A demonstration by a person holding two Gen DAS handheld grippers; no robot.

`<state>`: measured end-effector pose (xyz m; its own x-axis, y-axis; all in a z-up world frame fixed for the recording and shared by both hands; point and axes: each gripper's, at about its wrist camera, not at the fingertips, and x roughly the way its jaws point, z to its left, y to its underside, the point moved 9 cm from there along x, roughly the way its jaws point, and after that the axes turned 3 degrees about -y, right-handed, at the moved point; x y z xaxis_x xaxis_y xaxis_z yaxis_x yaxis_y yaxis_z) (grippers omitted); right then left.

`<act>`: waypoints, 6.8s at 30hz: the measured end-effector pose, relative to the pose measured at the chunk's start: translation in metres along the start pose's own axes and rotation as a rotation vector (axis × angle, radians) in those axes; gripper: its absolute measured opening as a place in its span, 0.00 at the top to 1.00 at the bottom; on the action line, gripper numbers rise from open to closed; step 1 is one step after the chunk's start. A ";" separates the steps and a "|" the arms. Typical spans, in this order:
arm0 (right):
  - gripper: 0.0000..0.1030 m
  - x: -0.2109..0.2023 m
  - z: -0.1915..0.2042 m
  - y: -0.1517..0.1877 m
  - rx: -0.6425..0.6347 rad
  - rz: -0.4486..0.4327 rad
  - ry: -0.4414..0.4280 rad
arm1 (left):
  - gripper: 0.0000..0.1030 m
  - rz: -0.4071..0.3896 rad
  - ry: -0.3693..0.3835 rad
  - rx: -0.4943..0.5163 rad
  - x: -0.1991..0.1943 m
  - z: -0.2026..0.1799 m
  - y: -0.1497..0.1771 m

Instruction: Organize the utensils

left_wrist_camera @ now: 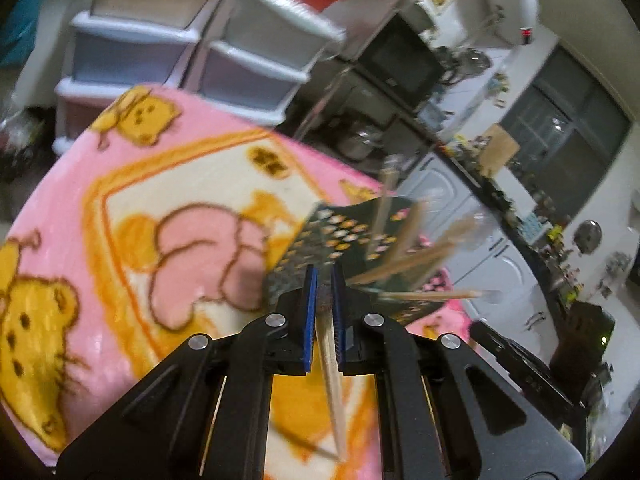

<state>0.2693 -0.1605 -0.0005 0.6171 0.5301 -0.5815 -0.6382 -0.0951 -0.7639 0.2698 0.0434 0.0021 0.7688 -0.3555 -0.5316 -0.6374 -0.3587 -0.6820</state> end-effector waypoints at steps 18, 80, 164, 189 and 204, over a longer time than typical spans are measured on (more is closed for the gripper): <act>0.95 -0.064 0.035 -0.045 -0.118 -0.199 0.004 | 0.96 -0.075 0.154 0.193 -0.049 -0.103 -0.014; 0.95 -0.075 0.023 -0.187 -0.169 -0.540 0.034 | 0.96 -0.278 0.041 0.311 0.002 -0.151 -0.127; 0.25 -0.064 0.018 -0.030 -0.102 -0.186 0.105 | 0.10 -0.020 -0.054 0.277 -0.027 -0.062 0.007; 0.09 -0.047 0.021 0.051 -0.099 -0.107 0.138 | 0.10 -0.026 -0.199 0.335 -0.022 -0.030 0.094; 0.06 -0.060 0.029 0.070 -0.148 -0.257 0.197 | 0.10 -0.153 -0.236 0.322 -0.027 -0.024 0.110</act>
<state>0.1746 -0.1741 -0.0110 0.8348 0.3815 -0.3969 -0.3859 -0.1085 -0.9161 0.1782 -0.0071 -0.0468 0.8678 -0.0987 -0.4870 -0.4952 -0.0904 -0.8641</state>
